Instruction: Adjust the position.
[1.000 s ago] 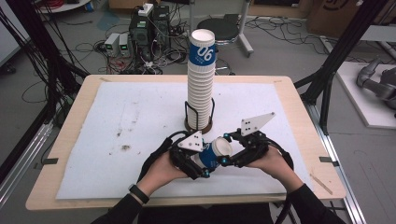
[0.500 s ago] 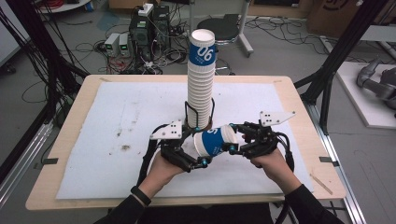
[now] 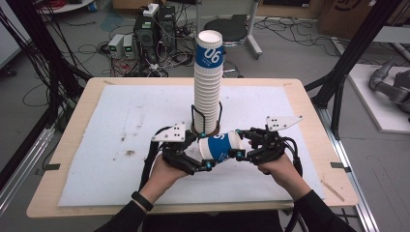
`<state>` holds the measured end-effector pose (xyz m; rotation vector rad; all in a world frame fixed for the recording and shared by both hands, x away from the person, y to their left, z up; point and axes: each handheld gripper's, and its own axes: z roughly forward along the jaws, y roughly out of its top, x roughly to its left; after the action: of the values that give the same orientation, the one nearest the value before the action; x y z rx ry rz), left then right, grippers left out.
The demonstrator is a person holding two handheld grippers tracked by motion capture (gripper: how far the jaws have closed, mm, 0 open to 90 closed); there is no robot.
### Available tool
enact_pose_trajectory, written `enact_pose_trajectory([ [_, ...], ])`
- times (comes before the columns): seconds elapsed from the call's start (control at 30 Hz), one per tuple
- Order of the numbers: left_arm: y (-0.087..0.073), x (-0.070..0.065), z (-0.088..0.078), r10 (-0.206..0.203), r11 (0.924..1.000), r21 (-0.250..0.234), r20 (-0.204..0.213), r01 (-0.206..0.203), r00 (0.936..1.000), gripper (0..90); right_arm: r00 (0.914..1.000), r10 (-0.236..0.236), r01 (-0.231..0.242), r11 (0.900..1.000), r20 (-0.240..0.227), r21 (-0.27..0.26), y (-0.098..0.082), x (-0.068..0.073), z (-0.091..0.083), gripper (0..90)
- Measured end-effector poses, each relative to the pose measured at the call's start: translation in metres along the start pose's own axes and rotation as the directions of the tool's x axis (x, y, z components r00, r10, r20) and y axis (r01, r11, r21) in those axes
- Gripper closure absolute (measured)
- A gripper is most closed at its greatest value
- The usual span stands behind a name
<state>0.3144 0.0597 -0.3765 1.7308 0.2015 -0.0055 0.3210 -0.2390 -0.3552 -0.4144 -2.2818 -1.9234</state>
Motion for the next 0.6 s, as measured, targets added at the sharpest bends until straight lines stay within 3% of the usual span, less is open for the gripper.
enact_pose_trajectory([
  [0.07, 0.002, 0.0, -0.001, 0.009, 0.9996, 0.028, -0.005, -0.009, 0.9999, 20.4, 0.9989, -0.011, 0.009, 0.999, 0.046, 0.042, 0.001, 0.0, 0.0, 20.6],
  [0.1, 0.002, 0.0, -0.001, 0.015, 0.9989, 0.044, -0.008, -0.014, 0.9999, 20.4, 0.9989, -0.011, 0.009, 0.999, 0.046, 0.042, 0.001, 0.0, 0.0, 20.6],
  [0.17, 0.005, 0.001, -0.001, 0.03, 0.9928, 0.116, -0.002, -0.03, 0.9995, 20.5, 0.9977, -0.042, 0.037, 0.995, 0.054, 0.096, 0.003, 0.001, -0.002, 20.3],
  [0.2, 0.005, 0.001, -0.001, 0.03, 0.9928, 0.116, -0.002, -0.03, 0.9995, 20.6, 0.9977, -0.042, 0.037, 0.995, 0.054, 0.096, 0.003, 0.001, -0.002, 20.3],
  [0.27, 0.008, -0.001, -0.001, 0.054, 0.983, 0.176, -0.007, -0.052, 0.9985, 20.6, 0.9931, -0.093, 0.079, 0.982, 0.072, 0.171, 0.006, 0.003, -0.004, 20.3],
  [0.3, 0.009, -0.002, 0.0, 0.07, 0.9781, 0.197, -0.011, -0.066, 0.9975, 20.6, 0.9931, -0.093, 0.079, 0.982, 0.072, 0.171, 0.006, 0.003, -0.004, 20.3],
  [0.33, 0.012, -0.003, 0.0, 0.087, 0.966, 0.246, -0.012, -0.081, 0.9961, 20.6, 0.9891, -0.135, 0.117, 0.964, 0.06, 0.238, 0.007, 0.006, -0.002, 20.3],
  [0.43, 0.013, -0.004, 0.003, 0.112, 0.9448, 0.312, -0.02, -0.101, 0.9935, 20.6, 0.9816, -0.181, 0.155, 0.939, 0.06, 0.307, 0.007, 0.011, 0.004, 20.3],
  [0.5, 0.013, -0.005, 0.004, 0.122, 0.9384, 0.328, -0.023, -0.108, 0.9922, 20.6, 0.978, -0.197, 0.166, 0.931, 0.067, 0.326, 0.006, 0.013, 0.009, 20.2],
  [0.53, 0.013, -0.005, 0.004, 0.121, 0.9372, 0.332, -0.022, -0.107, 0.9924, 20.7, 0.9768, -0.203, 0.168, 0.923, 0.069, 0.346, 0.005, 0.013, 0.011, 20.2],
  [0.6, 0.013, -0.005, 0.005, 0.124, 0.9379, 0.329, -0.019, -0.111, 0.9921, 20.7, 0.9779, -0.197, 0.16, 0.919, 0.07, 0.362, 0.003, 0.011, 0.013, 20.3],
])
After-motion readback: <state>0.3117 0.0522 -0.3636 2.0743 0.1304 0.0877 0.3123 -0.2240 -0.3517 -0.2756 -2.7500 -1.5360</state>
